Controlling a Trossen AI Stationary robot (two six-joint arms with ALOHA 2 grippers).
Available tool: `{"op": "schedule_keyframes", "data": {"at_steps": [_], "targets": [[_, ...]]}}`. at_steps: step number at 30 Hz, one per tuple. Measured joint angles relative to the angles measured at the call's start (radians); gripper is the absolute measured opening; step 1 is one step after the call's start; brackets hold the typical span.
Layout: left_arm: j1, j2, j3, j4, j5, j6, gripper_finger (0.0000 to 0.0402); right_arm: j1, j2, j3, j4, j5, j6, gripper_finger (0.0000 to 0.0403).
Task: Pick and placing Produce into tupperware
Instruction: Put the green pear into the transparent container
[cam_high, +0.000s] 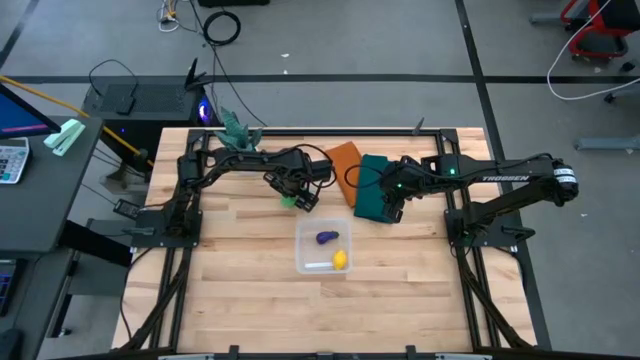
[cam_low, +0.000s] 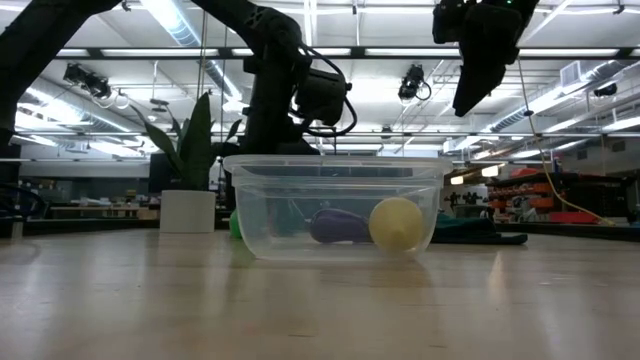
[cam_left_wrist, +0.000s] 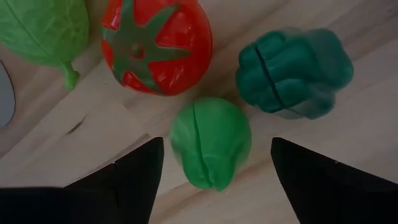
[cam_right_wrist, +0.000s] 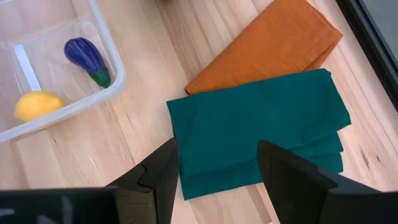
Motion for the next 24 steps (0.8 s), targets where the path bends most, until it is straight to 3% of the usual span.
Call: {"op": "schedule_keyframes", "data": {"at_steps": [8, 24], "targets": [[0.000, 0.001, -0.001, -0.001, 0.000, 0.036, 0.0343, 0.000, 0.000, 0.000, 0.001, 0.000, 0.000, 0.0178], [0.017, 0.003, -0.001, 0.021, 0.039, 0.074, 0.0345, 0.000, 0.000, 0.000, 0.002, 0.000, 0.006, 0.0178]]}}
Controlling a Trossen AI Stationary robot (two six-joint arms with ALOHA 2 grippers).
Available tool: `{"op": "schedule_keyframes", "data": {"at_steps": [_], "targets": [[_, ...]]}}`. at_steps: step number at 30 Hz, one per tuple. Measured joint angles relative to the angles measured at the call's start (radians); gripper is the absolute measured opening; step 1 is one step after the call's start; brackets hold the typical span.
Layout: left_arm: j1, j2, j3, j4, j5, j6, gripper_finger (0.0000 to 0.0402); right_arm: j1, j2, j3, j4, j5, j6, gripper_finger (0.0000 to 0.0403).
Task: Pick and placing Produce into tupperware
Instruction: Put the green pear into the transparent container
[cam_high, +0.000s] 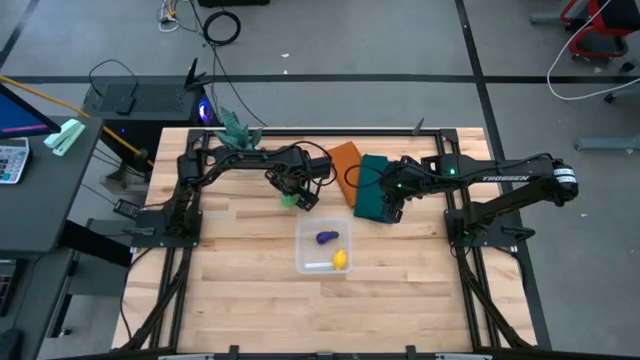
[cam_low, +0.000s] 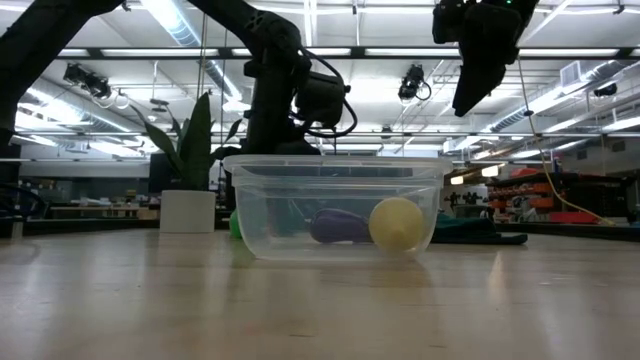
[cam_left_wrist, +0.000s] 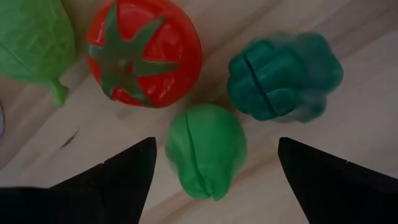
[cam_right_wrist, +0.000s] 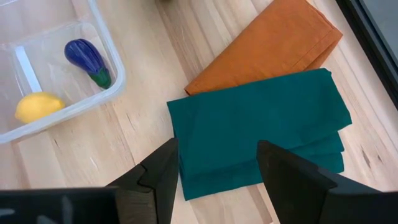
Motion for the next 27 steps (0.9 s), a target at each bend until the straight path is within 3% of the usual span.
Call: {"op": "schedule_keyframes", "data": {"at_steps": [9, 27], "targets": [[-0.003, 0.000, 0.000, -0.012, 0.004, -0.003, 0.0336, 0.000, 0.000, 0.000, 0.008, 0.000, 0.001, 0.0178], [-0.009, 0.000, 0.000, -0.020, -0.028, 0.002, 0.0193, 0.000, 0.000, 0.000, 0.008, 0.000, 0.002, 0.0178]]}}
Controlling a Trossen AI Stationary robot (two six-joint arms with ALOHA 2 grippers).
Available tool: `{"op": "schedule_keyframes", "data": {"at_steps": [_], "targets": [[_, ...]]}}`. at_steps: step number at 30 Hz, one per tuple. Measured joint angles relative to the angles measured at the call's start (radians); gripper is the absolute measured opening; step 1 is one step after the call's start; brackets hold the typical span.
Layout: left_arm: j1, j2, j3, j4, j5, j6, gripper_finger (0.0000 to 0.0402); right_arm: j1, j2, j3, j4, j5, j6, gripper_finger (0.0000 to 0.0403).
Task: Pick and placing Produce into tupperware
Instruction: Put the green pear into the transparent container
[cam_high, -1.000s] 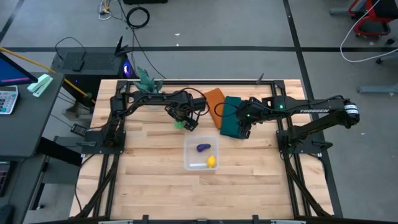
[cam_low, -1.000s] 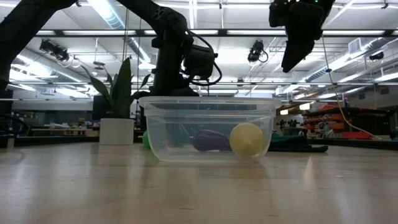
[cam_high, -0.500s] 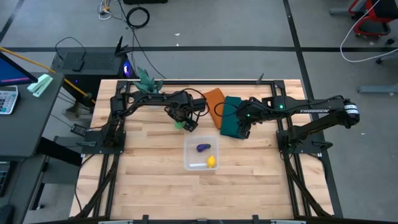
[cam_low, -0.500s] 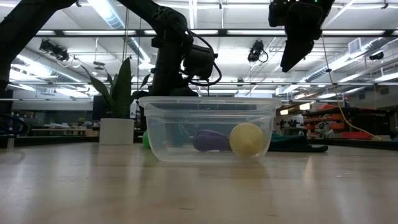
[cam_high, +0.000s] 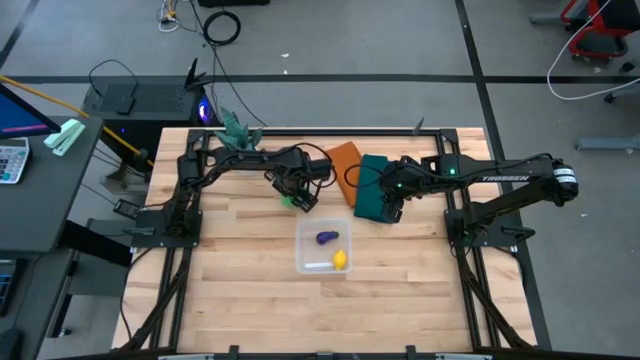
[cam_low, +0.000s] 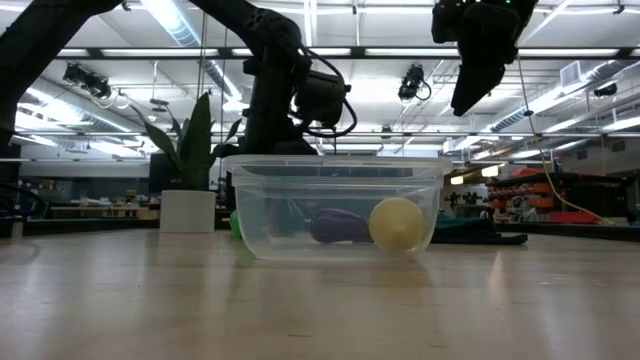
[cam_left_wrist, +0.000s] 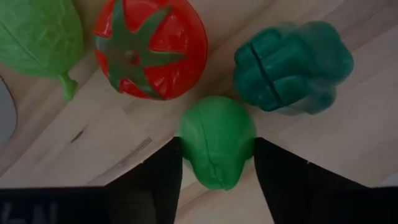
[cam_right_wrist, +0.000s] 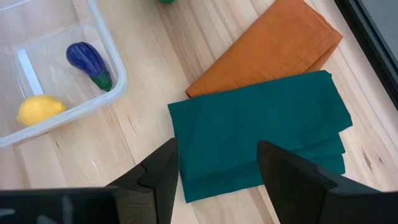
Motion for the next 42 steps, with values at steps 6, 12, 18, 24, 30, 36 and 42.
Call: {"op": "schedule_keyframes", "data": {"at_steps": [6, 12, 18, 24, 30, 36, 42], "targets": [[-0.011, 0.000, 0.000, -0.001, -0.014, 0.010, 0.0177, 0.000, 0.000, 0.000, 0.000, 0.000, 0.000, 0.0178], [-0.012, -0.002, 0.000, -0.063, -0.011, 0.016, 0.0183, 0.000, 0.000, 0.000, 0.000, 0.000, 0.000, 0.0178], [-0.015, -0.054, 0.000, -0.103, 0.000, 0.015, 0.0172, 0.000, 0.000, 0.000, 0.000, 0.000, 0.000, 0.0178], [-0.022, -0.136, 0.012, -0.103, 0.047, -0.038, 0.0172, 0.000, 0.000, 0.000, 0.014, 0.000, -0.001, 0.0178], [-0.071, -0.187, 0.089, -0.080, 0.054, -0.072, 0.0157, 0.000, 0.000, 0.000, 0.021, 0.000, -0.001, 0.0178], [-0.156, -0.192, 0.180, -0.028, 0.056, -0.117, 0.0138, 0.000, 0.000, 0.000, 0.018, 0.000, -0.001, 0.0178], [-0.242, -0.184, 0.183, 0.065, 0.095, -0.175, 0.0139, 0.000, 0.000, 0.000, 0.017, 0.000, -0.001, 0.0178]]}}
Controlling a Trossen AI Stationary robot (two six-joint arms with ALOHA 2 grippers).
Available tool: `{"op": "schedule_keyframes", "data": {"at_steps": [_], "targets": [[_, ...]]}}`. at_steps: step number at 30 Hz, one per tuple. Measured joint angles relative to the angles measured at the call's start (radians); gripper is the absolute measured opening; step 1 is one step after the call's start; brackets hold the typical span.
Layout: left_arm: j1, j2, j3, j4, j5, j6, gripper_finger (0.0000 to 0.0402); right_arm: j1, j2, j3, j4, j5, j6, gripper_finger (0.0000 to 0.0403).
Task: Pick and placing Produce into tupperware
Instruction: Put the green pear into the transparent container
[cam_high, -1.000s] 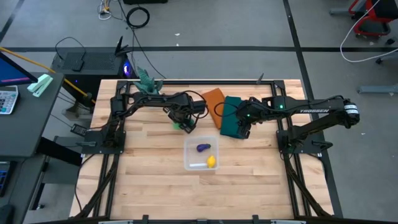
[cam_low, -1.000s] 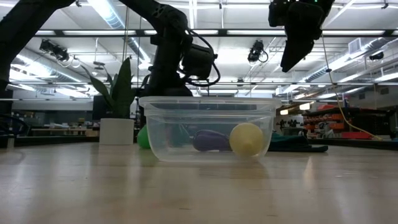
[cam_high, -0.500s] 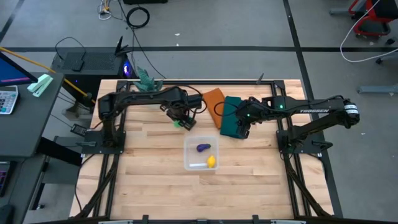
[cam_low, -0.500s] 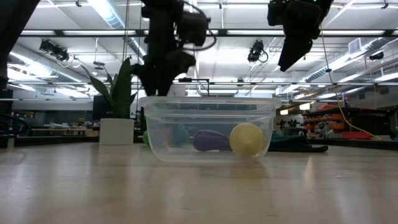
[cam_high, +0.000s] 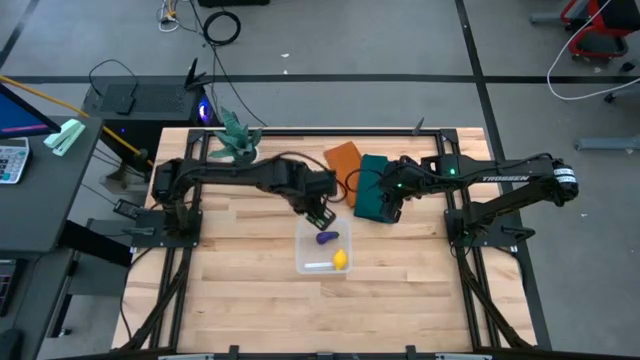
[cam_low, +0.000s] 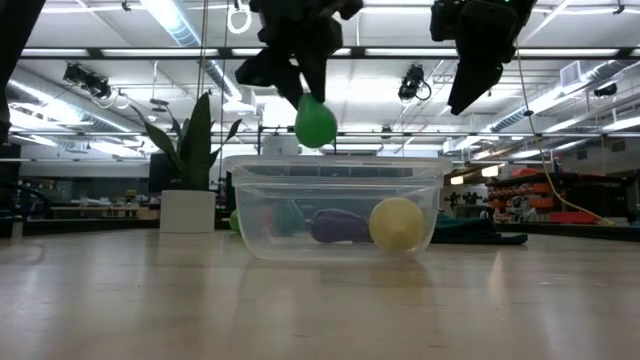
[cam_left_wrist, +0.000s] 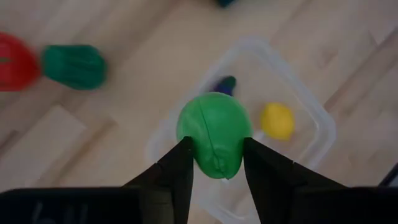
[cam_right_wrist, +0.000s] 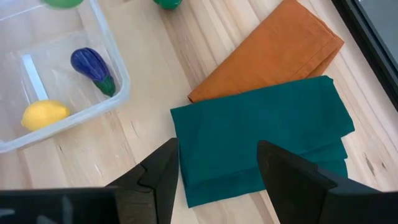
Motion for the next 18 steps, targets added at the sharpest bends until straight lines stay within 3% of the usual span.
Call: {"op": "schedule_keyframes", "data": {"at_steps": [18], "targets": [[-0.096, 0.146, -0.002, -0.043, -0.020, -0.047, 0.0141, 0.000, 0.000, 0.000, -0.009, -0.015, -0.017, 0.0178]]}}
